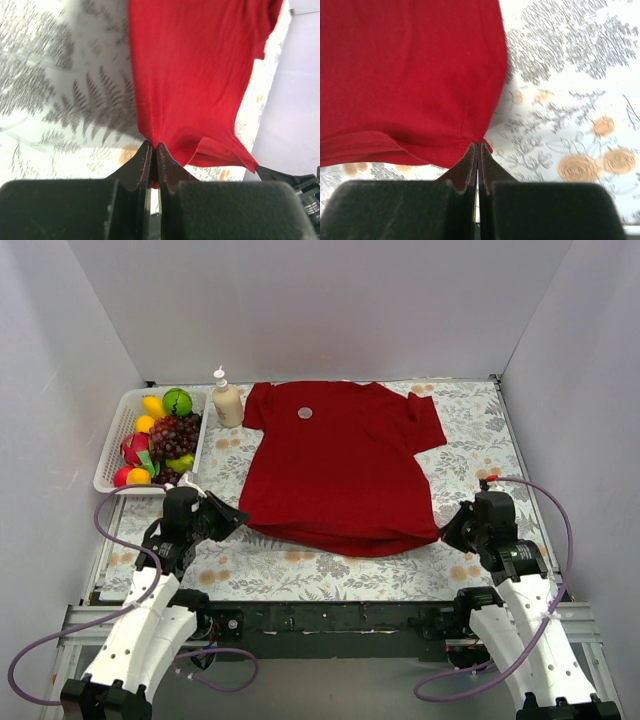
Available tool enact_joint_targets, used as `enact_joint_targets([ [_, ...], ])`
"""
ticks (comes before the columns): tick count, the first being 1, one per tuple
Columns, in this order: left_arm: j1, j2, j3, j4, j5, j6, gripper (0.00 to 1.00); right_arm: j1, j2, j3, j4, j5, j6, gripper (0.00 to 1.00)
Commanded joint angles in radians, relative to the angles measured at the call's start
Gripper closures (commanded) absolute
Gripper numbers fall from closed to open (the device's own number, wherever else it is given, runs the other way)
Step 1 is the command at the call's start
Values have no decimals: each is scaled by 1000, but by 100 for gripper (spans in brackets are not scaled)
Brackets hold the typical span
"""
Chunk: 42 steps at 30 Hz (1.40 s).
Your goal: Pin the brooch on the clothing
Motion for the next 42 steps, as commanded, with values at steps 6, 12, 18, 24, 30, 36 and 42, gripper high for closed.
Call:
enact_joint_targets([
  [6,-8,-76,18,-261,-24,-61,100,-6,-47,68,-222,45,11,99],
  [12,-8,-113,6,-340,-7,-68,100,-6,-45,105,-309,82,-14,99],
  [18,-8,-127,10,-393,29,-57,100,-4,-19,163,-377,100,-32,99],
  [24,-8,-159,22,-468,51,-54,100,-4,-21,162,-440,68,-35,99],
  [30,-6,-176,71,-521,57,-6,32,-6,-38,201,-453,16,-106,70],
  [36,-6,-148,136,-517,19,35,2,-4,-42,238,-374,-77,-144,9],
  [42,-6,-66,180,-390,-27,46,2,-4,5,169,-236,-169,-149,8],
])
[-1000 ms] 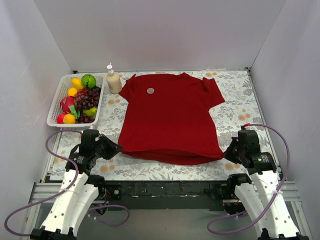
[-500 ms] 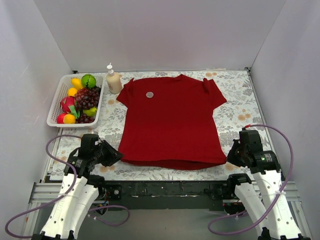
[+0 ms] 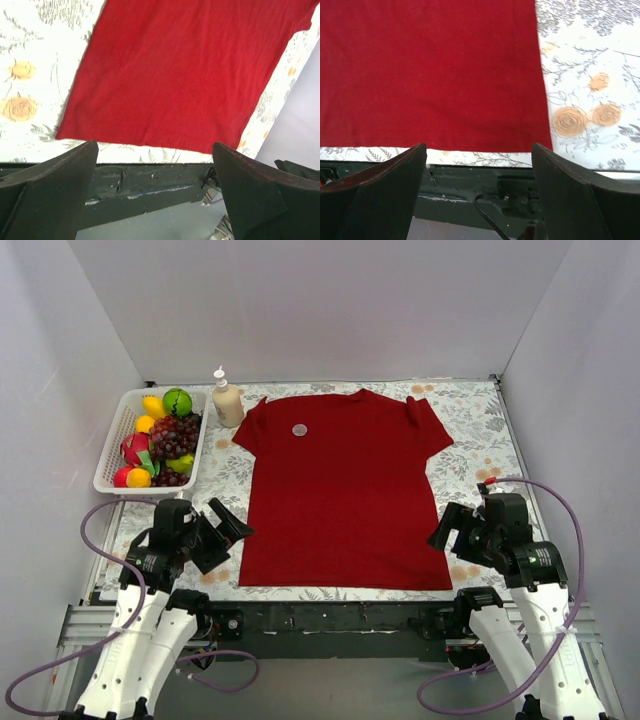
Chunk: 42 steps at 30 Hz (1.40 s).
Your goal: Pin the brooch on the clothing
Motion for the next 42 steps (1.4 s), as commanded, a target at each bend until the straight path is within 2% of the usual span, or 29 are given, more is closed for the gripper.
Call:
enact_joint_targets([
  [1,-2,87,68,108,-57,37,2,-4,38,-41,146,-96,-19,8],
  [5,-2,225,115,278,-77,89,2,-6,91,-71,293,-131,33,7],
  [7,-2,342,166,335,-84,110,2,-6,113,-96,357,-155,58,7],
  [12,-3,566,262,490,-129,181,2,-4,228,-90,578,-113,73,7],
  [16,-8,762,415,533,-167,222,3,-4,404,55,661,-82,30,7],
  [20,-11,933,564,553,-242,268,6,-4,665,247,649,-1,-25,7],
  [22,-13,1035,626,553,-294,288,7,-4,740,307,646,59,-54,7],
  [24,-14,1133,719,536,-333,308,11,-4,835,376,664,137,-57,7],
  [30,-13,1319,929,507,-400,364,23,-9,1073,579,691,177,-96,6],
  [33,-11,1414,1029,485,-405,368,31,-15,1182,680,683,214,-114,10],
  [38,-13,1558,1141,482,-396,371,46,-50,1340,783,718,193,-119,25],
  [39,-13,1574,1160,479,-396,373,47,-56,1363,803,720,185,-120,29],
  [40,-11,1589,1189,473,-403,376,52,-70,1407,849,715,181,-119,39],
  [42,-11,1626,1210,472,-406,376,57,-87,1455,892,700,145,-114,49],
])
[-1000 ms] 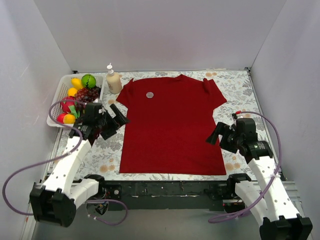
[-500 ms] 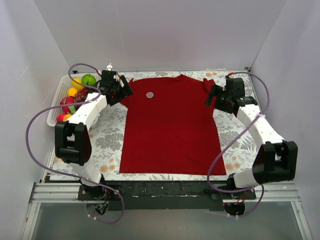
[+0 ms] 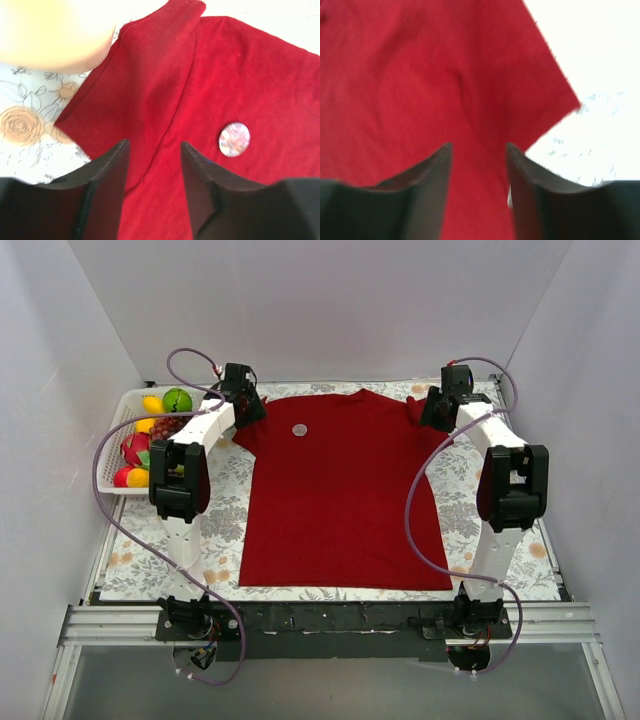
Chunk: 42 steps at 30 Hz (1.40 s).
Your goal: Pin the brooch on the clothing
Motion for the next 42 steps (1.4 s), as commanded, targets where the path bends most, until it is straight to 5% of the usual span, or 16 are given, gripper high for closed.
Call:
enact_joint_targets([
  [1,-2,35,95,-18,-28,23,59,-50,109,131,18,-34,-3,62],
  [4,-1,78,127,-22,-29,28,72,-69,173,188,19,-62,5,87],
  [7,-1,112,152,-18,-45,32,85,-79,237,246,19,-63,5,99],
  [10,-2,137,164,-12,-54,37,100,-87,294,312,2,-75,11,99],
  [25,-1,227,212,-6,-78,38,100,-90,437,396,-42,42,72,99],
  [42,4,189,192,-1,-78,26,100,-213,356,240,-44,67,150,99],
])
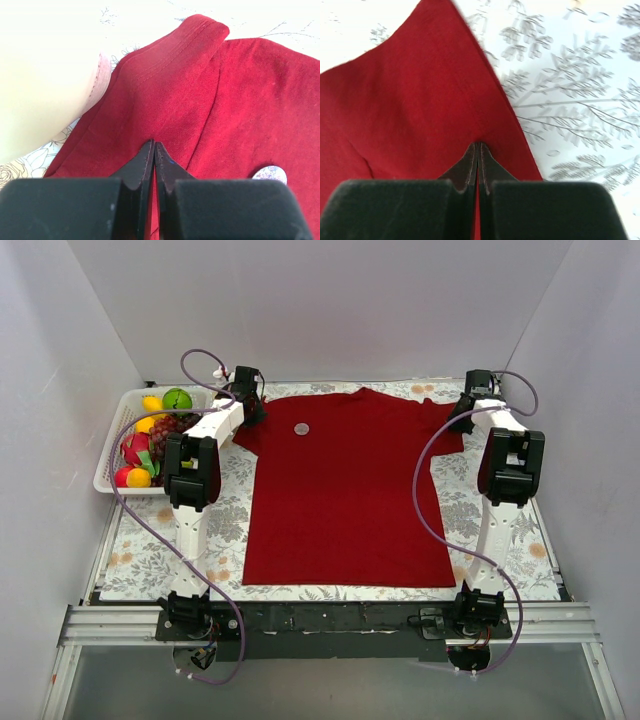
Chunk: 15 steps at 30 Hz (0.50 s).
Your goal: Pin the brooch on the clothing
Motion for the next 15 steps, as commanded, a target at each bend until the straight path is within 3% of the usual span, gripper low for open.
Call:
enact_joint_targets([
  [1,9,-36,6,1,7,-15,100,-37,-45,-82,-33,36,13,99],
  [3,9,-51,-1,15,29,-15,95,-48,-47,-84,-36,15,14,99],
  [8,9,-128,-59,79,72,-23,41,-60,-53,-107,-36,-11,19,99],
  [11,9,-166,-74,108,64,-17,28,-66,-60,-119,-33,-25,19,99],
  [15,9,-182,-74,110,58,-6,28,-81,-80,-141,-17,-51,26,99],
])
